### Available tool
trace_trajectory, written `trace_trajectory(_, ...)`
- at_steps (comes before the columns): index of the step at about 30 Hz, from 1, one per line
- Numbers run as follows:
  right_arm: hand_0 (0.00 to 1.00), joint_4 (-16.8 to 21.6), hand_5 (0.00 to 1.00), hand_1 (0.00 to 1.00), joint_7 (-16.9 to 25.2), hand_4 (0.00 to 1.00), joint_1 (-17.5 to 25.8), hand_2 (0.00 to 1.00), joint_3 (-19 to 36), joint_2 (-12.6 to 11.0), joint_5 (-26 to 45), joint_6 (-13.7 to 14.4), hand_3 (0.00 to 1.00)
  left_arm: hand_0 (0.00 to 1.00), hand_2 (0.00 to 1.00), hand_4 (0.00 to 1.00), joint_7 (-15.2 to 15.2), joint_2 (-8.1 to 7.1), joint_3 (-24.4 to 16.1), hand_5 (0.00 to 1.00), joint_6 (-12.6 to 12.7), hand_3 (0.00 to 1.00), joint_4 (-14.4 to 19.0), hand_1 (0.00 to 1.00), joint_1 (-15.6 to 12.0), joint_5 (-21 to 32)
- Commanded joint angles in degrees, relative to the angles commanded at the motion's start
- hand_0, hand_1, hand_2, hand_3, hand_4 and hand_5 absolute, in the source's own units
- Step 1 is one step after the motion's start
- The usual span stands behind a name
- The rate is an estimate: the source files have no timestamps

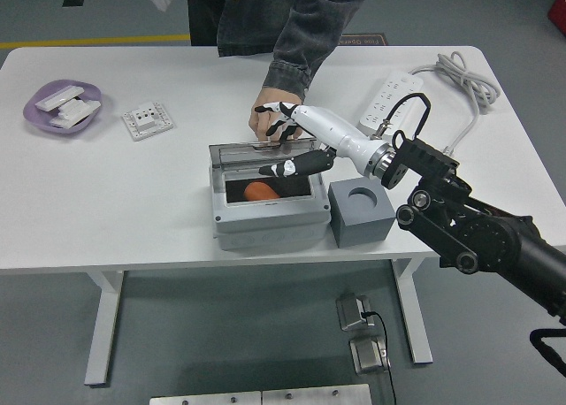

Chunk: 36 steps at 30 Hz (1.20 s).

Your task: Pick up the cylinder from the cube,place it in the box,flap close box

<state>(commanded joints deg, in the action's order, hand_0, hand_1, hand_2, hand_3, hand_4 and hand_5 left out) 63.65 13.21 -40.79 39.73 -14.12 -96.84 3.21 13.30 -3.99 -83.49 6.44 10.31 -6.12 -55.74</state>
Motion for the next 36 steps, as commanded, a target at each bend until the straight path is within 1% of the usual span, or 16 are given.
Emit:
trace_trajectory(6, 0.581, 3.0, 0.459, 0.493, -0.8, 0.92, 1.0, 0.639, -0.8, -0.4, -1.4, -0.1, 0.876, 0.822, 0.777, 0.725, -0.1, 0.11, -0.1, 0.477, 0.0, 0.838, 0.0, 0.811, 0.0, 0.2)
trace_trajectory(19, 0.569, 5.8, 0.459, 0.493, -2.2, 0.916, 4.6, 0.642, -1.2, -0.7, -3.9, -0.7, 0.874, 0.822, 0.777, 0.725, -0.1, 0.31, -0.2, 0.477, 0.1, 0.838, 0.0, 0.811, -0.3, 0.3)
trace_trajectory(20, 0.55, 6.1, 0.455, 0.491, -2.3, 0.91, 5.0, 0.644, -1.2, -0.8, -4.2, -0.8, 0.874, 0.822, 0.777, 0.725, -0.1, 0.33, -0.2, 0.477, 0.1, 0.838, 0.0, 0.811, -0.3, 0.3)
trace_trajectory(25, 0.55, 7.8, 0.455, 0.491, -3.0, 0.91, 6.6, 0.644, -0.7, -1.3, -4.8, -1.0, 0.874, 0.822, 0.777, 0.725, -0.1, 0.4, -0.3, 0.477, 0.1, 0.838, 0.0, 0.811, -0.4, 0.4)
trace_trajectory(26, 0.534, 8.2, 0.44, 0.49, -3.2, 0.892, 6.9, 0.645, -0.6, -1.5, -4.9, -1.0, 0.874, 0.822, 0.777, 0.725, -0.1, 0.39, -0.3, 0.477, 0.1, 0.838, 0.0, 0.811, -0.4, 0.3)
trace_trajectory(32, 0.526, 9.6, 0.439, 0.487, -3.9, 0.881, 7.9, 0.647, 0.3, -1.7, -6.1, -1.3, 0.878, 0.822, 0.777, 0.725, 0.0, 0.41, -0.3, 0.477, 0.2, 0.838, 0.0, 0.811, -0.5, 0.3)
trace_trajectory(36, 0.526, 9.9, 0.439, 0.487, -4.0, 0.881, 8.2, 0.647, 1.0, -1.6, -6.4, -1.4, 0.878, 0.822, 0.777, 0.725, 0.0, 0.44, -0.2, 0.477, 0.1, 0.838, 0.0, 0.811, -0.5, 0.4)
